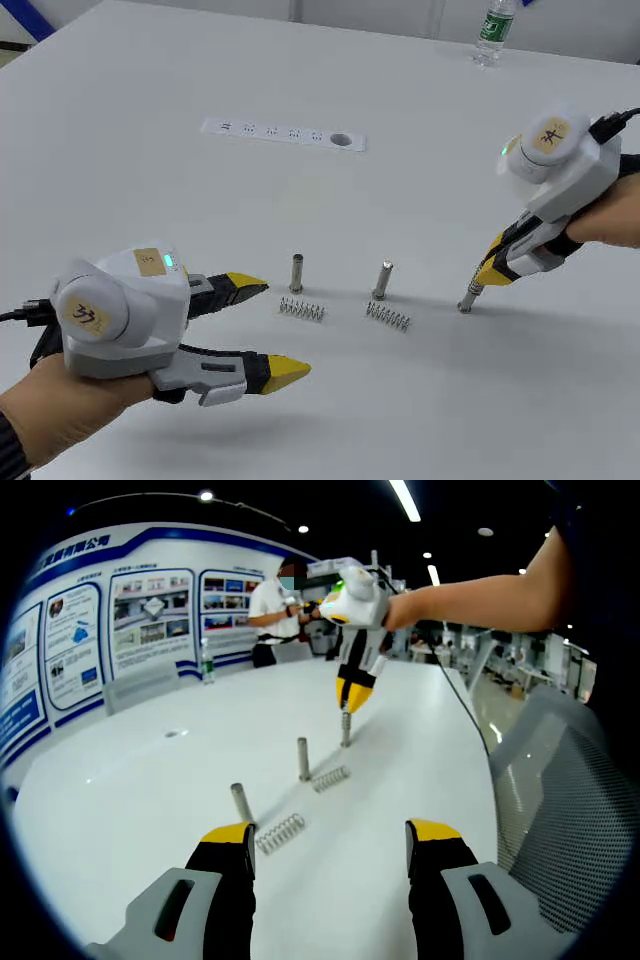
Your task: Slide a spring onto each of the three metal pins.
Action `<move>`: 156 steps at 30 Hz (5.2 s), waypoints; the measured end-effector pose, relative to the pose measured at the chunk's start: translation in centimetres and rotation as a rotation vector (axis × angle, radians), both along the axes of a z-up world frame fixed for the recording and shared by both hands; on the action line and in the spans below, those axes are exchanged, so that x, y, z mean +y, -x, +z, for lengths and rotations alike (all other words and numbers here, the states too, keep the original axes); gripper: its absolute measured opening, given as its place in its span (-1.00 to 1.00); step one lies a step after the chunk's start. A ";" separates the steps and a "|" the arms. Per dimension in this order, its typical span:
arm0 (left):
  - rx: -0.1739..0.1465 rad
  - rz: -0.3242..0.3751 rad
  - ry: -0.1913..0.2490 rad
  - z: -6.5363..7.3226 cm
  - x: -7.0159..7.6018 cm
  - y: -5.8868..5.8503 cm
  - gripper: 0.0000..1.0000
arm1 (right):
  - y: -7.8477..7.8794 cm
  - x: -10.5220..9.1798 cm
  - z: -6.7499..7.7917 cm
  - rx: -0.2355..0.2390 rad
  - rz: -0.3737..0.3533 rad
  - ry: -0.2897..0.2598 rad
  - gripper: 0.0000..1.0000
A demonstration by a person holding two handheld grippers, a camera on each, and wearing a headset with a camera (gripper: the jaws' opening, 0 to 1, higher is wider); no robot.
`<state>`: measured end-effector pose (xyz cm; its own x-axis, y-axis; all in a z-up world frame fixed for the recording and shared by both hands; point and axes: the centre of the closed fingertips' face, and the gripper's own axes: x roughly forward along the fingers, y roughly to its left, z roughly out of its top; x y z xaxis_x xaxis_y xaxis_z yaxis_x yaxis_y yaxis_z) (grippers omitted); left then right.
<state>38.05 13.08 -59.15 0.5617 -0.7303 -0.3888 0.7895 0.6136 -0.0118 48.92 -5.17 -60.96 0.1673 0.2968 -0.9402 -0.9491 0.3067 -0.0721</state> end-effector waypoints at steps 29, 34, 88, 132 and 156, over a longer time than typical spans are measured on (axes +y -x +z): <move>-0.002 0.005 -0.006 0.1 0.2 0.0 0.24 | 0.6 0.1 -1.9 0.000 -0.022 -0.016 -0.64; -0.004 0.007 -0.005 0.1 0.3 0.0 0.24 | 1.0 -0.5 -1.6 -0.014 -0.043 -0.028 -0.60; -0.007 0.000 -0.003 0.3 -0.4 0.1 0.22 | 3.6 7.3 -5.7 0.051 0.084 -0.049 -0.71; -0.035 -0.249 -0.072 -0.1 -7.2 1.2 -0.29 | 11.3 9.4 0.6 0.104 0.352 -0.022 -0.77; -0.078 -0.307 -0.118 -0.4 -7.8 1.9 -0.77 | 13.0 10.1 2.6 0.128 0.435 0.002 -0.77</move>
<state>36.13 5.30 -59.51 0.3537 -0.8226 -0.4451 0.9335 0.3402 0.1131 35.96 4.93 -58.31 -0.0902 0.3119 -0.9458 -0.9910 -0.1225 0.0541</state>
